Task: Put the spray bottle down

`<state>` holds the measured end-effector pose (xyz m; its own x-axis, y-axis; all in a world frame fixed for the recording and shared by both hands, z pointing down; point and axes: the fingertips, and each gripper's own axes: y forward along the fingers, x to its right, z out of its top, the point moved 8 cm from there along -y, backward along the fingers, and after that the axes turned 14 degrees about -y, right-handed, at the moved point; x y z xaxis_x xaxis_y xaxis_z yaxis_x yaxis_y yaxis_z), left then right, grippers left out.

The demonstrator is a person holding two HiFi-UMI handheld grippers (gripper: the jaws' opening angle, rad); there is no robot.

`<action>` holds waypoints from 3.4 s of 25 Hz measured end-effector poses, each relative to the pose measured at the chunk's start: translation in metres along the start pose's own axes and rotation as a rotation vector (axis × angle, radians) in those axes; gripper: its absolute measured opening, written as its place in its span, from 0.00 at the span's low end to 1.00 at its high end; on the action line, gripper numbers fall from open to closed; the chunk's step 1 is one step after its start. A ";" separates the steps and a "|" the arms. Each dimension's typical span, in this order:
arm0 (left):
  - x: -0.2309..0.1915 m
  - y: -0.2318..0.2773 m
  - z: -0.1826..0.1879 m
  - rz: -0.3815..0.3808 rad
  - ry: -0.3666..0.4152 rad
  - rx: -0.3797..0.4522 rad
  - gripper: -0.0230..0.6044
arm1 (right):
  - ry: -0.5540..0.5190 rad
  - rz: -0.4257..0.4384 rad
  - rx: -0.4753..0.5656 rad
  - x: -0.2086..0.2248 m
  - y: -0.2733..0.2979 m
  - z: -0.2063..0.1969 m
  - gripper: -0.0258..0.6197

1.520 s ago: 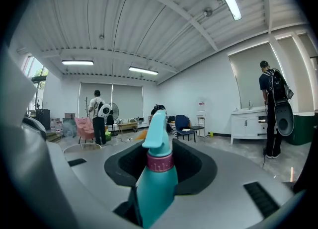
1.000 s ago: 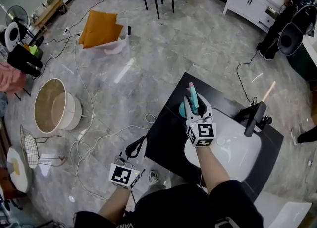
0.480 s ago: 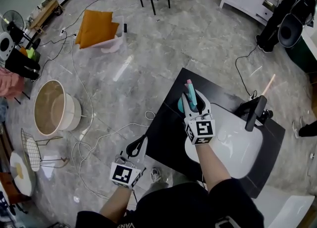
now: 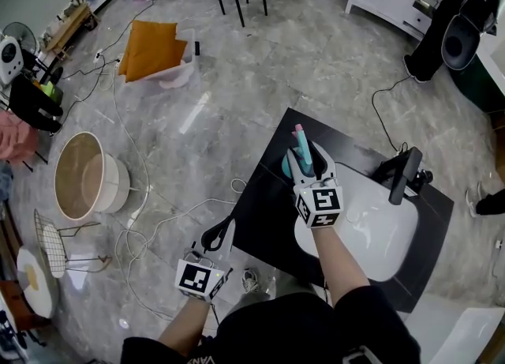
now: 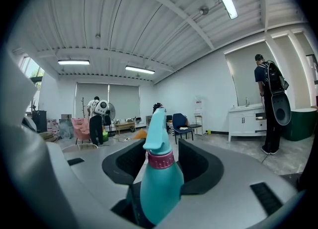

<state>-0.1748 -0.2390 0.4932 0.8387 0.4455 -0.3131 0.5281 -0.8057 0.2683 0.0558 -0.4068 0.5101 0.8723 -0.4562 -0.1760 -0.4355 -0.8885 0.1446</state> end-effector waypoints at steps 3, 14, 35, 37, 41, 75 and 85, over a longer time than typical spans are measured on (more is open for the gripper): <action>0.001 -0.003 0.001 -0.001 0.001 0.002 0.05 | 0.009 -0.006 -0.003 -0.001 -0.005 0.001 0.34; 0.012 -0.012 0.003 -0.044 0.020 0.004 0.05 | 0.018 -0.059 -0.008 0.002 -0.041 0.007 0.34; 0.025 -0.074 0.001 -0.141 0.074 0.031 0.05 | -0.016 -0.154 0.012 -0.048 -0.162 0.034 0.06; 0.025 -0.080 0.002 -0.147 0.076 0.039 0.05 | -0.011 -0.159 0.012 -0.055 -0.173 0.035 0.04; 0.027 -0.091 0.001 -0.170 0.090 0.053 0.05 | -0.007 -0.168 0.009 -0.072 -0.197 0.036 0.04; 0.037 -0.170 -0.031 -0.163 0.087 0.050 0.05 | 0.099 -0.134 -0.155 -0.171 -0.320 -0.003 0.04; 0.037 -0.169 -0.039 -0.144 0.090 0.027 0.05 | 0.104 -0.150 -0.168 -0.159 -0.328 -0.009 0.04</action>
<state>-0.2280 -0.0713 0.4721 0.7638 0.5893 -0.2635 0.6410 -0.7406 0.2018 0.0621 -0.0423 0.4991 0.9464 -0.3044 -0.1080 -0.2637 -0.9212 0.2860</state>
